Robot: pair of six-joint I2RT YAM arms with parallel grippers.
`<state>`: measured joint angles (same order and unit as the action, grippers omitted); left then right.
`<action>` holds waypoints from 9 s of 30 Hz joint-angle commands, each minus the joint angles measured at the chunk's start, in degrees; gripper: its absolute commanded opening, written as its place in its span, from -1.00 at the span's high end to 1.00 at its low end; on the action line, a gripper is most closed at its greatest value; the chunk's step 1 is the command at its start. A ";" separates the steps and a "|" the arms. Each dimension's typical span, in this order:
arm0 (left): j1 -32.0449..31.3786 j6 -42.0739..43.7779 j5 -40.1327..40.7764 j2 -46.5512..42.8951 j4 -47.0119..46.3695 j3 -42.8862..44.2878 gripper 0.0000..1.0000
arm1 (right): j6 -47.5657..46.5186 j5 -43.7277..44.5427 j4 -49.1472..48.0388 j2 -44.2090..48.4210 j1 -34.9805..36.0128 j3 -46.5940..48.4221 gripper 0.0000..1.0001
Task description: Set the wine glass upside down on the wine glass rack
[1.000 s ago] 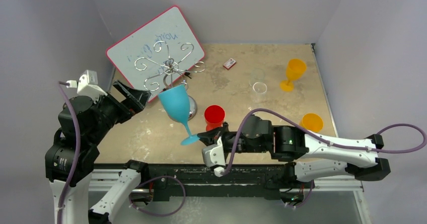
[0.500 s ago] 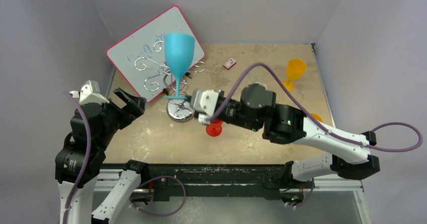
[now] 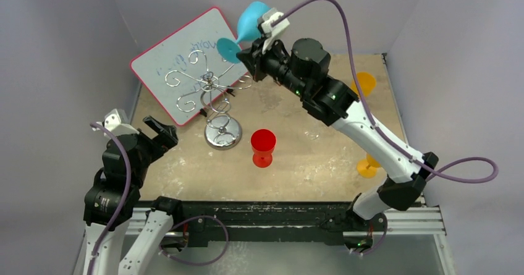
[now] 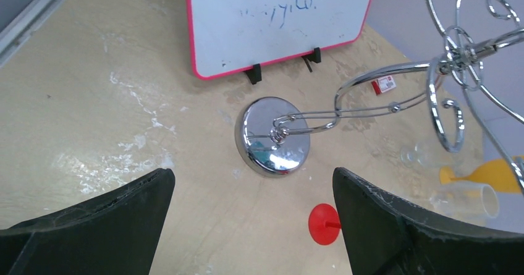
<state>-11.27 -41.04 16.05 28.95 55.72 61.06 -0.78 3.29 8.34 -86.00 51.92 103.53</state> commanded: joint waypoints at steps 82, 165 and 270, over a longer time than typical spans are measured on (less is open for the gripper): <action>0.37 -1.67 10.14 -2.71 -9.50 -11.58 -0.98 | 47.40 -20.66 -5.67 -20.58 -12.76 9.44 1.00; 0.37 -2.29 10.47 -2.40 -8.63 -11.66 -0.95 | 51.50 -26.04 -6.06 -23.19 -21.00 10.91 0.72; 0.37 10.85 -17.66 -0.61 -7.73 0.44 -0.96 | 11.06 -1.76 1.43 8.36 4.77 -43.59 0.24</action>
<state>-11.27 -33.61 5.89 28.42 52.86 63.55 10.33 0.58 10.22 -76.79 56.60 58.26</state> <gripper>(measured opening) 0.986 0.417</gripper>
